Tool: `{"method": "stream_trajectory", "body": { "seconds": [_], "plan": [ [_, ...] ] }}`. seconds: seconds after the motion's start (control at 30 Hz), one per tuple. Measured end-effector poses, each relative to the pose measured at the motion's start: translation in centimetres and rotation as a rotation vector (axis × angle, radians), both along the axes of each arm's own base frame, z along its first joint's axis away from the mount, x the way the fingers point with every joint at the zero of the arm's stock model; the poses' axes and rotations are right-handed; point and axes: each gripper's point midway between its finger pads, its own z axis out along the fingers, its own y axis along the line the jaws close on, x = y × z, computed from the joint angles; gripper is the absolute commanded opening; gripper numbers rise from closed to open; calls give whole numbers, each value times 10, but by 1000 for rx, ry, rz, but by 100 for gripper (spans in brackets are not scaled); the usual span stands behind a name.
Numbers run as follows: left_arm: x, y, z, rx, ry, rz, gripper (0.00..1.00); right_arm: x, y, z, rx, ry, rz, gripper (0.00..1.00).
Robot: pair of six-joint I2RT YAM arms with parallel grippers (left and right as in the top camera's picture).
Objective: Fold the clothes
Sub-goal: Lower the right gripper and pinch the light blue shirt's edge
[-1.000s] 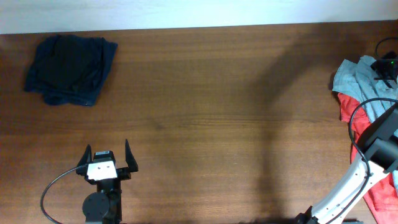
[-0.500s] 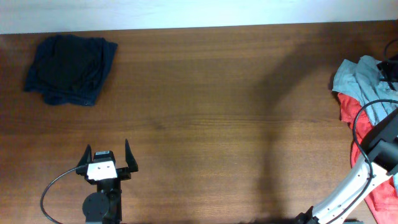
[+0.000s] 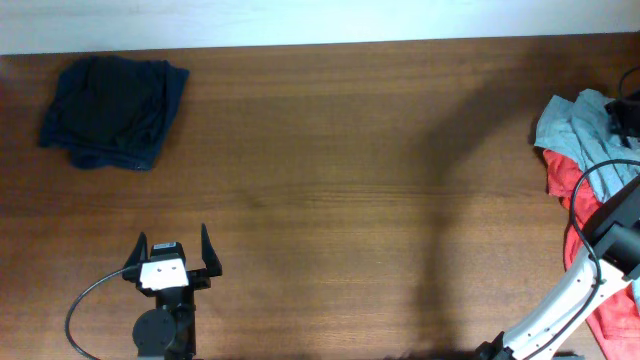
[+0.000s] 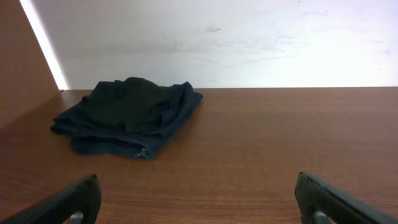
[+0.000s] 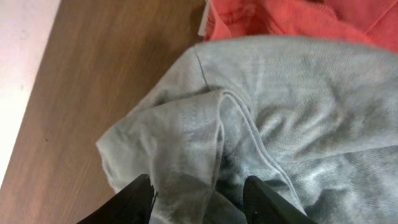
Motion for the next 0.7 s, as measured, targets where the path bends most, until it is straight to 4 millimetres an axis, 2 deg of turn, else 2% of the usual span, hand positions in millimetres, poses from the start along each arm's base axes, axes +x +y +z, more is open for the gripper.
{"method": "stream_trajectory", "body": {
  "seconds": [0.1,0.17,0.2,0.23,0.7],
  "plan": [
    [0,0,0,0,0,0,99,1,0,-1,7,-5,-1,38],
    [0,0,0,0,0,0,99,2,0,-1,6,-10,3,21],
    [0,0,0,0,0,0,99,3,0,-1,8,-13,1,9],
    [0,0,0,0,0,0,99,3,0,0,7,-17,1,4],
    [0,0,0,0,0,0,99,12,-5,8,-82,-42,88,4]
  ]
}}
